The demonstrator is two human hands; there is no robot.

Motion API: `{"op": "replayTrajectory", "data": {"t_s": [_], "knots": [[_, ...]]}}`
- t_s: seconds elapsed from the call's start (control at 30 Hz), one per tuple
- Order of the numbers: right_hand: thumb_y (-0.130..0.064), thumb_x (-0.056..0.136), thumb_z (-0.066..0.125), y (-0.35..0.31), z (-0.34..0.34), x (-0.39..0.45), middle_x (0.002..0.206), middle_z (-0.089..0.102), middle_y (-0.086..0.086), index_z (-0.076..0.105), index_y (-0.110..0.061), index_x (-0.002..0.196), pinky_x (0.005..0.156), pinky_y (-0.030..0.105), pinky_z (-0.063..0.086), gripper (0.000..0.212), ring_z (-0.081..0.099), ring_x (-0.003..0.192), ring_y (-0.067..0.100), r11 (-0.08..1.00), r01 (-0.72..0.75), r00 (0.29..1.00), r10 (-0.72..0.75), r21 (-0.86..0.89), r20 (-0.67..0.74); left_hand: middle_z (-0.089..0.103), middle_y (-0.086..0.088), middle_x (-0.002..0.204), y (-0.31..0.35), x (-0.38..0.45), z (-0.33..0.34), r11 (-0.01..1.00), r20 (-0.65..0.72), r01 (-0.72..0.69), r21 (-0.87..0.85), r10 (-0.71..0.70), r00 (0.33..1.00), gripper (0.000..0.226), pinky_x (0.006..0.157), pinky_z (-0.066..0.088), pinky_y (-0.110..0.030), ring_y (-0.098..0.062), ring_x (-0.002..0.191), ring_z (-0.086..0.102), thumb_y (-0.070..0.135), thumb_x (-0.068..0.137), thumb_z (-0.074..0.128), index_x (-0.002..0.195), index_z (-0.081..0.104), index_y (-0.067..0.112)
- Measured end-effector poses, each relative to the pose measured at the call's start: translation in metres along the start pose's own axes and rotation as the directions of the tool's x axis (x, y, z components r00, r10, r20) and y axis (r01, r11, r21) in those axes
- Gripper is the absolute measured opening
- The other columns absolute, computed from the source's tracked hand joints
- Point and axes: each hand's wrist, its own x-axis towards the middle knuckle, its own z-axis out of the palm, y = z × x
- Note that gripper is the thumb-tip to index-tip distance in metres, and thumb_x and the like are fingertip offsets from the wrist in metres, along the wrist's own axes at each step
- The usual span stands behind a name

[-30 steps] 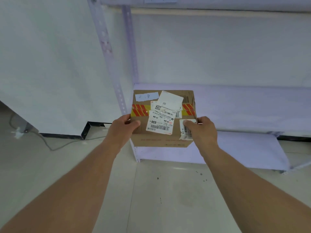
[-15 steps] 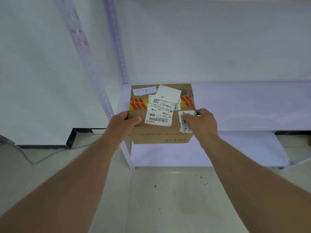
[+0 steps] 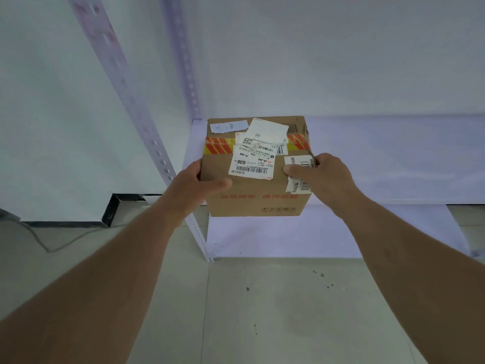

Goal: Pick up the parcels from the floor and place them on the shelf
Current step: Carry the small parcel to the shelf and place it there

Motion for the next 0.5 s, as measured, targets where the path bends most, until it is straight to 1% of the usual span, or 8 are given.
{"op": "replayTrajectory", "data": {"t_s": [0.03,0.07,0.13,0.2,0.27,0.37,0.5], "knots": [[-0.037,0.074,0.074,0.001,-0.002,-0.001,0.084,0.067,-0.005,0.064,-0.018,0.087,0.054,0.021,0.04,0.024,0.059,0.071,0.006,1.0,0.019,0.998,-0.018,-0.024,0.059,0.065,0.009,0.104,-0.001,0.002,-0.001,1.0,0.01,0.002,0.027,-0.003,1.0,0.048,0.072,0.046,-0.021,-0.008,0.094,0.06,0.02,0.077,0.07,0.12,0.051,0.028],[-0.035,0.071,0.076,0.002,-0.004,-0.001,0.086,0.067,-0.005,0.064,-0.02,0.089,0.056,0.021,0.041,0.027,0.061,0.076,0.008,0.997,0.046,0.993,-0.038,-0.062,0.114,0.064,0.008,0.105,-0.001,0.004,-0.001,0.998,-0.002,0.005,0.064,-0.005,1.0,0.052,0.07,0.046,-0.021,-0.009,0.094,0.06,0.018,0.076,0.071,0.123,0.049,0.027],[-0.03,0.068,0.079,0.005,-0.003,0.001,0.098,0.068,-0.001,0.062,-0.017,0.105,0.059,0.021,0.043,0.042,0.063,0.087,0.014,0.984,0.095,0.984,-0.071,-0.148,0.162,0.062,0.002,0.109,-0.001,0.007,0.0,0.989,-0.066,0.008,0.151,0.002,0.998,0.059,0.073,0.047,-0.026,-0.018,0.098,0.059,0.018,0.075,0.071,0.128,0.046,0.022],[-0.025,0.069,0.078,0.008,0.0,0.005,0.105,0.065,0.003,0.054,-0.012,0.112,0.057,0.022,0.043,0.051,0.061,0.09,0.019,0.97,0.115,0.989,-0.091,-0.215,0.118,0.059,-0.001,0.115,0.0,0.01,0.003,0.972,-0.123,0.019,0.233,0.01,0.992,0.063,0.079,0.045,-0.032,-0.023,0.104,0.056,0.02,0.074,0.07,0.131,0.043,0.02],[-0.023,0.07,0.077,0.01,0.003,0.008,0.105,0.063,0.004,0.052,-0.011,0.11,0.056,0.023,0.042,0.049,0.059,0.088,0.019,0.958,0.14,0.989,-0.124,-0.252,0.079,0.058,-0.001,0.117,0.001,0.014,0.004,0.96,-0.146,0.017,0.278,0.025,0.989,0.063,0.078,0.041,-0.032,-0.023,0.104,0.054,0.021,0.075,0.069,0.131,0.042,0.019],[-0.023,0.071,0.076,0.007,0.004,0.017,0.102,0.063,0.004,0.051,-0.01,0.107,0.053,0.021,0.04,0.046,0.056,0.083,0.018,0.945,0.17,0.985,-0.159,-0.279,0.06,0.058,-0.002,0.118,0.002,0.022,0.003,0.959,-0.158,0.004,0.285,0.043,0.987,0.061,0.079,0.04,-0.032,-0.023,0.105,0.054,0.021,0.075,0.07,0.13,0.043,0.02],[-0.023,0.072,0.076,0.0,0.005,0.032,0.101,0.063,0.004,0.051,-0.011,0.105,0.055,0.022,0.042,0.043,0.057,0.083,0.018,0.938,0.194,0.981,-0.183,-0.286,0.064,0.055,0.001,0.112,0.006,0.036,0.001,0.949,-0.165,0.004,0.316,0.05,0.985,0.06,0.077,0.038,-0.031,-0.021,0.099,0.051,0.023,0.076,0.069,0.129,0.043,0.018]]}}
